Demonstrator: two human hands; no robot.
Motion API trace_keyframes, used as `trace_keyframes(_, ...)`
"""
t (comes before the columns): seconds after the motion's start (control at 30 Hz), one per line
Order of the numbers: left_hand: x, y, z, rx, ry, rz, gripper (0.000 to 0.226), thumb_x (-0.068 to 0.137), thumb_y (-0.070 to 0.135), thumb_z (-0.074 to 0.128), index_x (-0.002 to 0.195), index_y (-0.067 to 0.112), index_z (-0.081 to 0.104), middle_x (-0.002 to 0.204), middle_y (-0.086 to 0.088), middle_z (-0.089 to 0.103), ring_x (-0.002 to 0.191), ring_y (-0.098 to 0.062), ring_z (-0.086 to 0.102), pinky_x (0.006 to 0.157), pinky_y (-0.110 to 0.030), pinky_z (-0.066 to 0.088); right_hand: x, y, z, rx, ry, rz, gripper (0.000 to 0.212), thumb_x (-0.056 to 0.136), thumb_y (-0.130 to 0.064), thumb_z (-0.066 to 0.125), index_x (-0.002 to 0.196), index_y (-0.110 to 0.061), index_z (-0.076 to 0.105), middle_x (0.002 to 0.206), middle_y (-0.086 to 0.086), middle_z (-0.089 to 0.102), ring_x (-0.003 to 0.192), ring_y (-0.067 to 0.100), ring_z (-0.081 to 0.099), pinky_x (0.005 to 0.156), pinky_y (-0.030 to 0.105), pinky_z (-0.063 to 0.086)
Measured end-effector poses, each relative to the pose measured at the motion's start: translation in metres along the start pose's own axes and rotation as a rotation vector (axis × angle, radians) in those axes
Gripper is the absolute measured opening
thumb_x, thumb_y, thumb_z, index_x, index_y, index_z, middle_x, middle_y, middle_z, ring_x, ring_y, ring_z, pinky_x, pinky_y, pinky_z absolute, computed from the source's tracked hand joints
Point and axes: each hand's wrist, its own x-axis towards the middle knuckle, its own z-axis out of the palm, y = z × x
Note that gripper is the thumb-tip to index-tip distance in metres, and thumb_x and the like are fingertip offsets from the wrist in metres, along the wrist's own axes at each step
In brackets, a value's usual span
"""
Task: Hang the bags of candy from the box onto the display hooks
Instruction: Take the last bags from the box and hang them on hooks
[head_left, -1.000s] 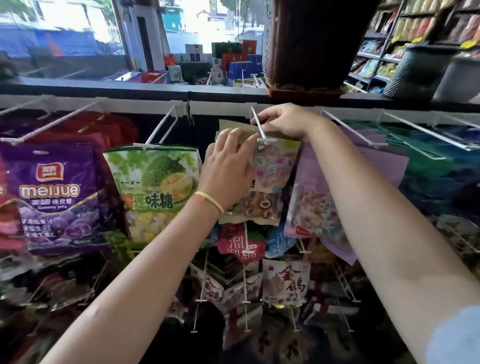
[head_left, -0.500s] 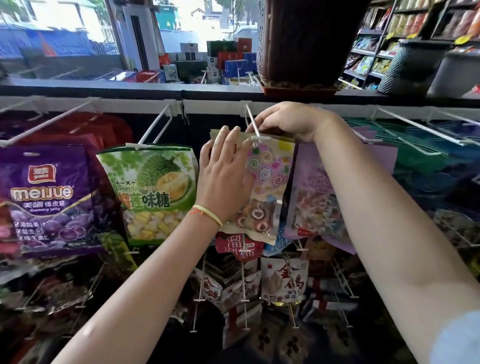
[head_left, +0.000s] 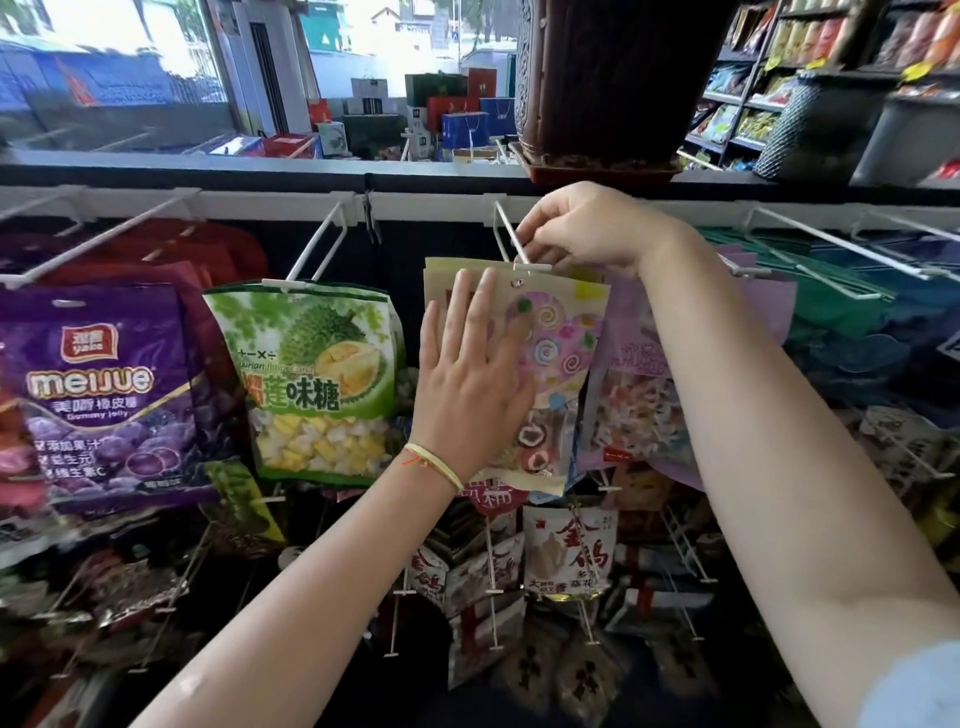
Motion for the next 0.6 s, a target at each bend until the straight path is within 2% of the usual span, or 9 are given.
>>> trace_keyframes(0.1,-0.016,0.005,0.004,-0.002,-0.036,0.017,0.051,0.093,0.033,0.062,0.14,0.017,0.055,0.162,-0.021,0.026,0.151,-0.041,0.018,0.119,-0.061,0.022,-0.018,0.001,0.001,0.019,0.381,-0.103,0.035,0.09,-0.002,0.04,0.102,-0.013,0.071,0.096,0.004,0.074,0.088,0.016,0.072,0.08,0.029,0.06)
trace_keyframes(0.2,-0.038,0.008,0.01,-0.008,-0.072,0.018,0.059,0.09,0.028,0.063,0.146,0.018,0.05,0.164,-0.019,0.021,0.153,-0.04,0.014,0.119,-0.059,0.022,-0.054,0.022,0.029,0.167,0.834,-0.23,0.026,0.087,-0.008,0.042,0.094,-0.014,0.066,0.086,0.0,0.069,0.079,0.018,0.067,0.071,0.031,0.055)
trace_keyframes(0.27,-0.052,0.008,0.013,-0.021,-0.08,-0.028,0.062,0.089,0.026,0.061,0.149,0.018,0.046,0.163,-0.021,0.021,0.153,-0.04,0.014,0.118,-0.059,0.025,-0.079,0.042,0.06,0.188,1.003,-0.206,0.02,0.087,-0.004,0.043,0.088,-0.013,0.061,0.077,-0.005,0.062,0.07,0.008,0.059,0.064,0.024,0.048)
trace_keyframes(0.33,-0.062,0.006,0.016,-0.057,-0.075,-0.103,0.063,0.088,0.025,0.058,0.149,0.017,0.044,0.163,-0.023,0.02,0.152,-0.042,0.015,0.117,-0.06,0.028,-0.095,0.062,0.088,0.203,0.944,-0.105,0.014,0.089,-0.002,0.047,0.09,-0.011,0.058,0.078,-0.007,0.058,0.068,-0.001,0.052,0.061,0.016,0.044)
trace_keyframes(0.43,-0.067,0.004,0.019,-0.108,-0.083,-0.19,0.072,0.086,0.02,0.061,0.152,0.015,0.034,0.162,-0.025,0.016,0.152,-0.044,0.012,0.12,-0.058,0.024,-0.101,0.081,0.116,0.334,0.668,0.074,0.014,0.093,-0.012,0.058,0.105,-0.016,0.053,0.094,-0.005,0.059,0.082,0.002,0.057,0.064,0.008,0.044)
trace_keyframes(0.5,-0.065,0.004,0.02,-0.13,-0.079,-0.227,0.077,0.084,0.016,0.062,0.153,0.014,0.029,0.162,-0.027,0.015,0.151,-0.045,0.012,0.12,-0.058,0.023,-0.097,0.088,0.128,0.371,0.576,0.112,0.025,0.091,-0.022,0.063,0.113,-0.021,0.051,0.107,-0.004,0.061,0.096,0.01,0.06,0.077,0.017,0.048)
trace_keyframes(0.57,-0.064,0.005,0.021,-0.126,-0.074,-0.242,0.078,0.084,0.013,0.062,0.154,0.013,0.029,0.161,-0.028,0.016,0.151,-0.047,0.012,0.12,-0.058,0.023,-0.091,0.093,0.134,0.354,0.587,0.108,0.032,0.091,-0.028,0.066,0.118,-0.022,0.05,0.116,-0.002,0.061,0.106,0.014,0.059,0.087,0.026,0.047)
trace_keyframes(0.6,-0.064,0.006,0.021,-0.121,-0.074,-0.242,0.078,0.084,0.012,0.062,0.155,0.013,0.029,0.161,-0.029,0.015,0.15,-0.047,0.012,0.121,-0.057,0.021,-0.089,0.095,0.136,0.35,0.609,0.096,0.034,0.092,-0.029,0.067,0.12,-0.021,0.05,0.118,-0.002,0.061,0.108,0.014,0.058,0.088,0.025,0.047)
